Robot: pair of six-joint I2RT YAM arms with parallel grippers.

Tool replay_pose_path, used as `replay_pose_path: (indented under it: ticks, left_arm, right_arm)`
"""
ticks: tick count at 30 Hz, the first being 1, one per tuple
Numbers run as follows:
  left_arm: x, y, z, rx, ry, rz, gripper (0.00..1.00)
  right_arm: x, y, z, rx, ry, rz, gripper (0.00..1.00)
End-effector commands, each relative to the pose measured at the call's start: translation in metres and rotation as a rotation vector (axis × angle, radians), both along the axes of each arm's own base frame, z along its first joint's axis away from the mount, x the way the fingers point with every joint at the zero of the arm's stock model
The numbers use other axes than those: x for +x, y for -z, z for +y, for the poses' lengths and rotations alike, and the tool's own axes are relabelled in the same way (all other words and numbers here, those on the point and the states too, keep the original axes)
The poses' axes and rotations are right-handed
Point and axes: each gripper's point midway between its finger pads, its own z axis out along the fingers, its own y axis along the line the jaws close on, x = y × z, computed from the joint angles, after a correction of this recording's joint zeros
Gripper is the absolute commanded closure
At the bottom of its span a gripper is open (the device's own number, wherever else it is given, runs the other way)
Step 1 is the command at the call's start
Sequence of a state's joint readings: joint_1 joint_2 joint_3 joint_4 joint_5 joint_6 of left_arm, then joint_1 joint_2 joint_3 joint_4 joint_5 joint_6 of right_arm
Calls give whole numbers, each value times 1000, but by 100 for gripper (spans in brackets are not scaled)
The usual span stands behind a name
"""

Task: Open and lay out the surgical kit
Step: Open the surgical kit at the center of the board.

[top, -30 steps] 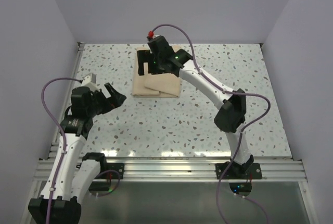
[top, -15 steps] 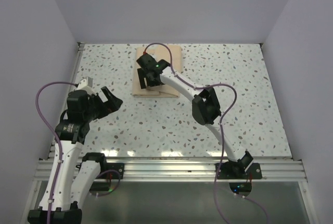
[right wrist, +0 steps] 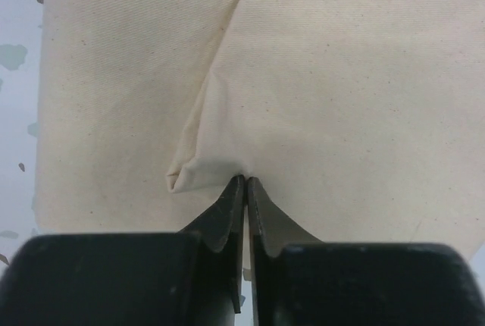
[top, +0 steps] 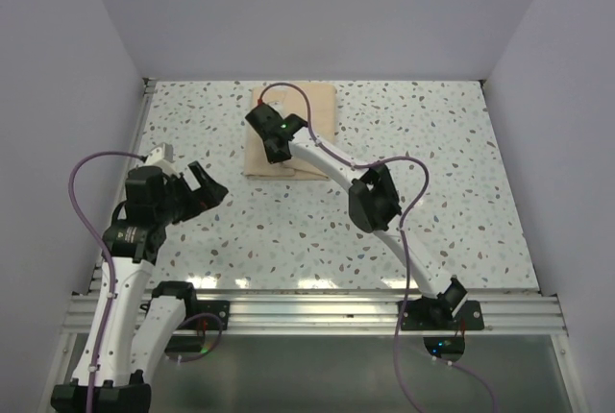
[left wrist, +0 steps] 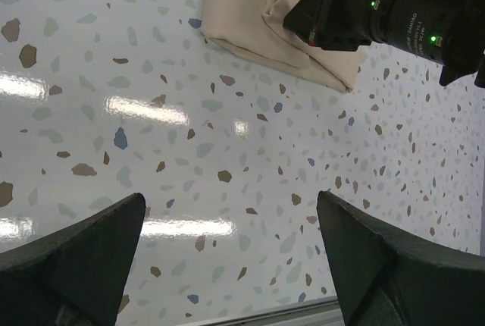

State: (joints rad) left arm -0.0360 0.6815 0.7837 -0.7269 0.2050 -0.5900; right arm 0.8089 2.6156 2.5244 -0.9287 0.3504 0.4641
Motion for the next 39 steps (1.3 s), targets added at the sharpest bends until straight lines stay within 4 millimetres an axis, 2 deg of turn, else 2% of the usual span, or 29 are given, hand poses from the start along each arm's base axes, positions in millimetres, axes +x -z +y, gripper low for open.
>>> replay_pose_path:
  ticks: [1,3,4,7,10,11,13,16,17,18,19,20,21,23,24,25,26,28,29,30,31,32,33,34,35,36,37,38,39]
  left_arm:
    - [6,-13,-5,-2,34,-36,0]
    - [10,-14,-5,7,40,-36,0]
    - [12,-21,-4,13,41,-49,0]
    - [22,-33,-1,56,52,-70,0]
    - [37,-43,6,106,38,-70,0]
    - [42,-45,7,116,32,-68,0]
    - [54,-49,7,130,37,-59,0]
    - [75,-52,6,150,48,-56,0]
    - [81,-53,6,156,49,-57,0]
    - [91,-45,5,164,55,-26,0]
    - [98,-50,3,178,67,-40,0]
    - [105,-51,4,193,63,-41,0]
    - [118,-49,2,212,74,-31,0]
    - [133,-32,-7,256,93,18,0]
    - [141,-36,-12,283,105,8,0]
    - [144,-30,-28,301,150,21,1]
    - [152,-11,-30,343,146,70,2]
    - [159,-1,-52,360,197,89,4]
    - [167,15,-58,379,201,128,5]
    - [166,25,-73,395,234,144,6]
    - [167,32,-80,411,244,159,6]
    - [171,53,-86,450,250,201,7]
    - [171,54,-105,472,290,189,8]
    - [170,62,-114,500,308,204,8]
    - [173,84,-117,567,303,247,8]
    - [179,80,-127,595,306,235,9]
    - [172,88,-141,635,338,253,9]
    - [175,107,-141,706,327,290,10]
    - [179,103,-156,726,326,270,11]
  right_arm:
    - [2,-3,-2,-19,-1,-14,98]
    - [5,-16,-3,-12,0,-38,100]
    - [8,-36,-4,8,7,-71,100]
    - [18,-63,-9,55,26,-122,100]
    - [31,-101,-25,107,68,-180,100]
    - [38,-125,-38,140,97,-213,100]
    - [41,-130,-58,145,143,-214,100]
    - [47,-153,-103,185,236,-248,100]
    - [53,-153,-123,186,275,-252,100]
    - [51,-137,-139,158,300,-231,100]
    - [47,-148,-152,162,320,-246,100]
    - [50,-143,-172,142,357,-239,100]
    - [41,-124,-188,97,376,-200,100]
    - [35,-121,-216,67,425,-196,100]
    - [24,-100,-230,20,446,-161,100]
    - [18,-100,-237,13,460,-161,100]
    - [13,-91,-249,-10,486,-144,100]
    - [-3,-70,-268,-81,529,-100,100]
    - [-13,-61,-278,-126,551,-59,100]
    - [-17,-56,-287,-161,572,-35,83]
    - [-21,-53,-300,-219,607,-25,36]
    - [-30,-45,-311,-289,639,33,16]
    - [-34,-44,-318,-328,658,51,6]
    - [-36,-44,-329,-358,684,63,2]
    - [-42,-45,-337,-393,701,81,2]
    - [-46,-44,-340,-385,725,85,2]
    - [-48,-45,-343,-369,735,87,2]
    - [-48,-46,-340,-343,736,74,2]
    - [-57,-48,-338,-304,735,81,2]
